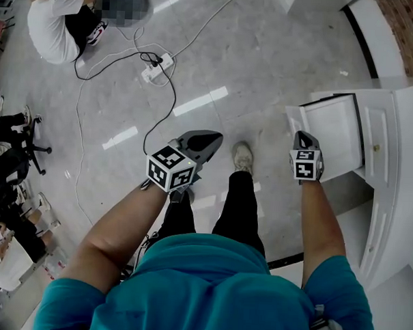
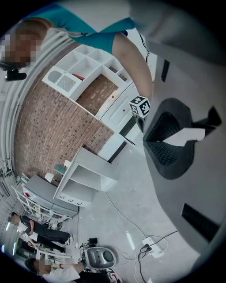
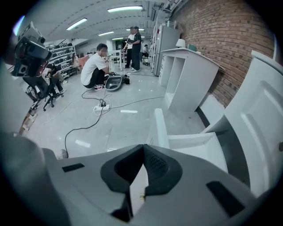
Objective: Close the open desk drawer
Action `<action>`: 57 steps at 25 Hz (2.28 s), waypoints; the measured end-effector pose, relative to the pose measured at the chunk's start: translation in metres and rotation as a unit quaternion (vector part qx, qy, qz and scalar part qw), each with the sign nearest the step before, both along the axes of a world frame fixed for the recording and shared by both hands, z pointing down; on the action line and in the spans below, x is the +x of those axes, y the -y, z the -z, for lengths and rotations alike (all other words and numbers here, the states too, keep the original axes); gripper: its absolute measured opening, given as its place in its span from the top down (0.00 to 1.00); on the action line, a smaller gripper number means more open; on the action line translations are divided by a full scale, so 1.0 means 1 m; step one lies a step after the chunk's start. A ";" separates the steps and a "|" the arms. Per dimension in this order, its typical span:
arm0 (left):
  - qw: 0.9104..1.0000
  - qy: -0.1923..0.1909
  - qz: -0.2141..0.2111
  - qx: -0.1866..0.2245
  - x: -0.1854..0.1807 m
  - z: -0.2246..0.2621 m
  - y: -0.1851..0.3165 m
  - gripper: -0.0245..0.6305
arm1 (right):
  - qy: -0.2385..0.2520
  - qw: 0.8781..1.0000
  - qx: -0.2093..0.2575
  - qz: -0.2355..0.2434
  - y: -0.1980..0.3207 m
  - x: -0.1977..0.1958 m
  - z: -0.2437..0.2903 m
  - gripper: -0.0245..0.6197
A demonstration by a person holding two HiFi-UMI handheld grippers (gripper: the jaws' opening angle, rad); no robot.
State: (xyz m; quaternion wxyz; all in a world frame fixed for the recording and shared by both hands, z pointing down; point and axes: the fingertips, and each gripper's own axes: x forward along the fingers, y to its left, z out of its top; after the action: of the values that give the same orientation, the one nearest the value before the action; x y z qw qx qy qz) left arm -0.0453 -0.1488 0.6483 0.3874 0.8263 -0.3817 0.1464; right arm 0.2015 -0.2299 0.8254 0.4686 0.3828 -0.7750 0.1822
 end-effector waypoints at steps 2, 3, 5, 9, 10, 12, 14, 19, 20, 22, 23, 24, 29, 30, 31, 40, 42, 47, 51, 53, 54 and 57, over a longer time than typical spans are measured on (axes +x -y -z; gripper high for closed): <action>1.000 0.001 -0.002 -0.002 0.002 -0.004 0.002 0.94 | -0.005 1.000 0.008 0.002 0.003 0.002 0.000 0.93; 1.000 0.001 -0.003 -0.003 0.003 -0.005 0.003 0.94 | -0.007 1.000 0.011 -0.002 0.005 0.003 0.000 0.93; 1.000 0.000 -0.004 -0.005 0.006 -0.006 0.005 0.94 | -0.006 1.000 0.015 -0.012 0.010 0.008 0.001 0.93; 1.000 -0.002 -0.010 -0.005 0.014 -0.009 0.011 0.94 | -0.008 1.000 0.016 -0.026 0.016 0.021 0.000 0.93; 1.000 -0.002 -0.012 -0.005 0.017 -0.009 0.012 0.94 | -0.009 0.999 0.016 -0.029 0.017 0.025 -0.001 0.93; 1.000 -0.002 -0.015 -0.004 0.020 -0.009 0.016 0.94 | -0.011 0.999 0.016 -0.035 0.019 0.031 0.000 0.93; 1.000 -0.002 -0.016 -0.004 0.024 -0.009 0.020 0.94 | -0.012 0.999 0.016 -0.039 0.021 0.038 0.000 0.93; 1.000 -0.002 -0.024 -0.004 0.036 -0.007 0.029 0.94 | -0.013 0.999 0.018 -0.050 0.025 0.052 0.000 0.93; 1.000 -0.002 -0.026 -0.004 0.039 -0.007 0.031 0.94 | -0.012 0.998 0.018 -0.053 0.027 0.055 0.000 0.93; 1.000 -0.002 -0.029 -0.003 0.043 -0.007 0.035 0.94 | -0.012 0.998 0.020 -0.057 0.030 0.059 0.000 0.93; 1.000 -0.002 -0.031 -0.003 0.045 -0.008 0.036 0.94 | -0.013 0.998 0.020 -0.059 0.032 0.062 -0.001 0.93; 0.999 -0.002 -0.032 -0.004 0.047 -0.008 0.038 0.94 | -0.014 0.998 0.020 -0.062 0.033 0.065 -0.002 0.93; 0.999 0.000 -0.039 -0.004 0.055 -0.007 0.044 0.94 | -0.017 0.997 0.021 -0.070 0.040 0.080 -0.002 0.93; 0.999 0.001 -0.038 -0.004 0.056 -0.006 0.046 0.94 | -0.017 0.997 0.022 -0.070 0.042 0.082 -0.001 0.93; 0.999 0.001 -0.038 -0.004 0.057 -0.006 0.048 0.94 | -0.017 0.997 0.022 -0.071 0.043 0.084 -0.001 0.93; 0.999 0.006 -0.037 -0.007 0.065 -0.006 0.062 0.94 | -0.026 0.995 0.031 -0.088 0.062 0.102 -0.003 0.93; 0.999 0.006 -0.037 -0.008 0.068 -0.007 0.064 0.94 | -0.029 0.995 0.029 -0.092 0.064 0.107 -0.004 0.93; 0.999 0.008 -0.036 -0.012 0.070 -0.008 0.071 0.94 | -0.032 0.994 0.029 -0.103 0.075 0.114 -0.006 0.93; 0.999 0.011 -0.035 -0.013 0.071 -0.007 0.076 0.94 | -0.038 0.992 0.027 -0.117 0.083 0.125 -0.010 0.93; 0.999 0.012 -0.034 -0.013 0.072 -0.008 0.079 0.94 | -0.040 0.991 0.030 -0.123 0.088 0.131 -0.012 0.93; 0.999 0.013 -0.033 -0.013 0.073 -0.009 0.080 0.94 | -0.041 0.991 0.030 -0.125 0.090 0.134 -0.013 0.93; 0.999 0.013 -0.031 -0.014 0.073 -0.008 0.083 0.94 | -0.045 0.990 0.029 -0.130 0.095 0.140 -0.012 0.93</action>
State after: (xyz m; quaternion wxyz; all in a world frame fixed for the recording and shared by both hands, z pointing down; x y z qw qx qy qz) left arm 0.0279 -0.2321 0.6567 0.3896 0.8303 -0.3583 0.1744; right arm 0.3415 -0.3252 0.8377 0.4638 0.5021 -0.7016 0.2015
